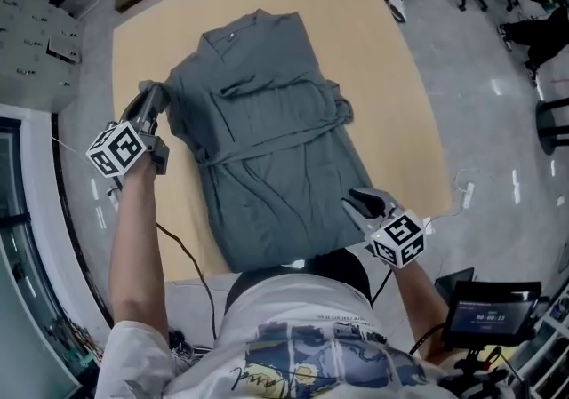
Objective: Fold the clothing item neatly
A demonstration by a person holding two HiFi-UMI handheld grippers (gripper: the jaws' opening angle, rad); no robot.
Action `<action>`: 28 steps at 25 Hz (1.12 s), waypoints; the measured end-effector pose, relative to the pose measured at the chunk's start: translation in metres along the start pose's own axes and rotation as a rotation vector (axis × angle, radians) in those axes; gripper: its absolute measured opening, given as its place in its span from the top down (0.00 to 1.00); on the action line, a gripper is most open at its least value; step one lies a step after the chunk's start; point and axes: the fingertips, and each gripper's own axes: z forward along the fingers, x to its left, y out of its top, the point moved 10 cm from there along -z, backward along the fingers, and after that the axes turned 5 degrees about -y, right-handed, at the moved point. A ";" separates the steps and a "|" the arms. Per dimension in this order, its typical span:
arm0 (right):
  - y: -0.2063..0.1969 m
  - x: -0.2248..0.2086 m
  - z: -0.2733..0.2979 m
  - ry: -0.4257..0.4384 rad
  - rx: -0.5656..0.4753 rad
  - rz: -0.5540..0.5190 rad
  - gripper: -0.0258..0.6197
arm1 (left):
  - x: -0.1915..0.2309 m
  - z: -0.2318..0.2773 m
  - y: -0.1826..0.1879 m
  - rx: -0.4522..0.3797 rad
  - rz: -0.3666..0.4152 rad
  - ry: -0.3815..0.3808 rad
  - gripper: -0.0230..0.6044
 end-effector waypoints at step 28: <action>-0.030 -0.099 -0.006 0.049 0.029 0.045 0.83 | -0.179 0.243 -0.120 0.561 0.369 -0.083 0.84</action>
